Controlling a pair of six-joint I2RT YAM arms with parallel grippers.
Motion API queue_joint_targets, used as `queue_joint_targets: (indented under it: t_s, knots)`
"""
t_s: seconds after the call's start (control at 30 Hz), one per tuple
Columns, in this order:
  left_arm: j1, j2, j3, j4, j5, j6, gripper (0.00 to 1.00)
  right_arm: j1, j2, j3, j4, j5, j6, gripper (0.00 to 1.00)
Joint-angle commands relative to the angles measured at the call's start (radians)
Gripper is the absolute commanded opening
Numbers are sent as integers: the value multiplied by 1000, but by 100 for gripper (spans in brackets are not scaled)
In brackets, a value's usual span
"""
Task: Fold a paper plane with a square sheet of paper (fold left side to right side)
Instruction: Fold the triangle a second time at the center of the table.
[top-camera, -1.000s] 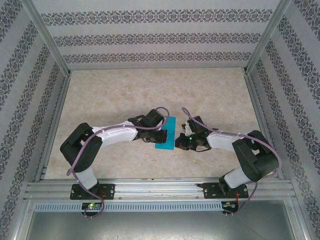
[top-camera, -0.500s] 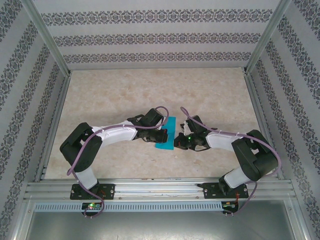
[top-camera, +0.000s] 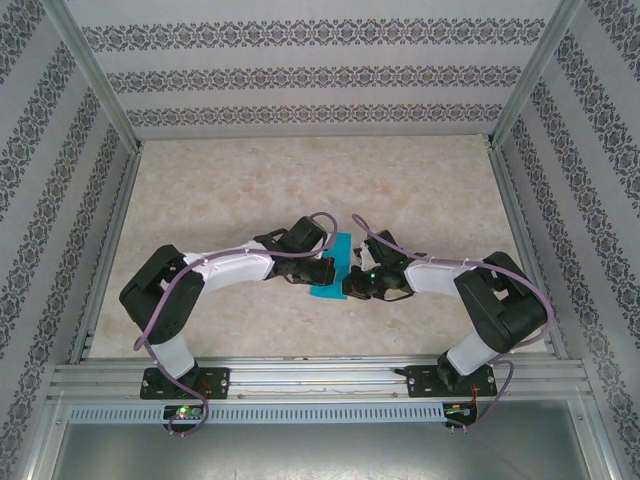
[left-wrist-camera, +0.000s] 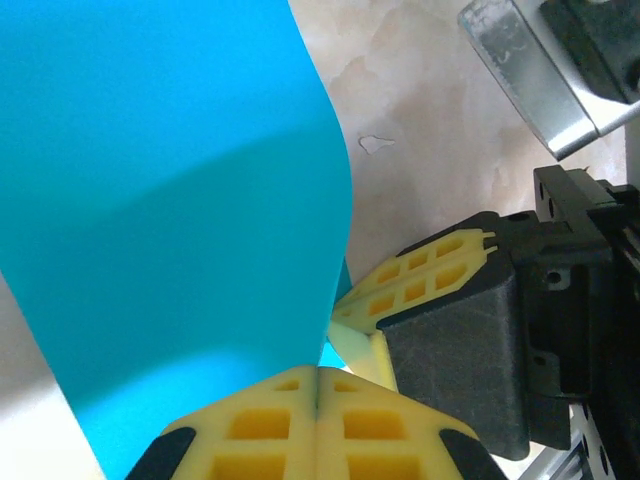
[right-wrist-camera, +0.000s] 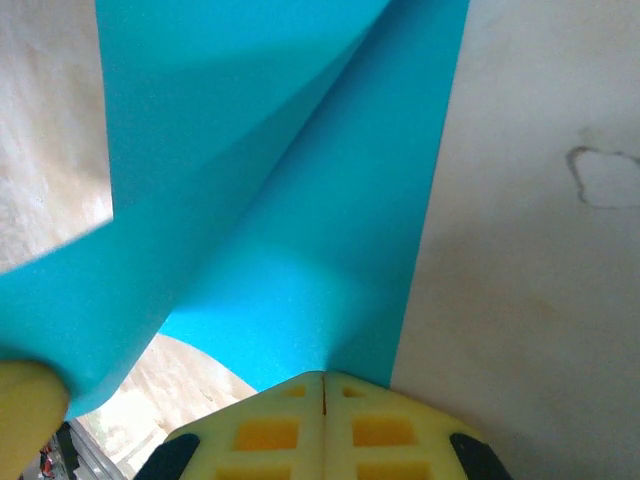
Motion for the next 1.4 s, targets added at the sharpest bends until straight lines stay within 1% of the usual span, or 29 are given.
queue_joint_targets:
  t_s: [0.0, 0.2, 0.53, 1.03, 1.37]
  knots:
    - [32, -22, 1, -23, 7, 46, 0, 8, 25, 19, -100, 44, -41, 0]
    - [63, -11, 6, -41, 53, 110, 0, -7, 26, 49, -167, 61, -96, 0]
    - [96, 44, 29, -46, 78, 169, 0, -18, 39, 76, -178, 33, -124, 0]
    - [121, 103, 58, -65, 78, 213, 0, -30, 87, 133, -263, 58, -184, 0]
    - [131, 129, 81, -81, 42, 235, 0, -35, 94, 137, -279, 64, -196, 0]
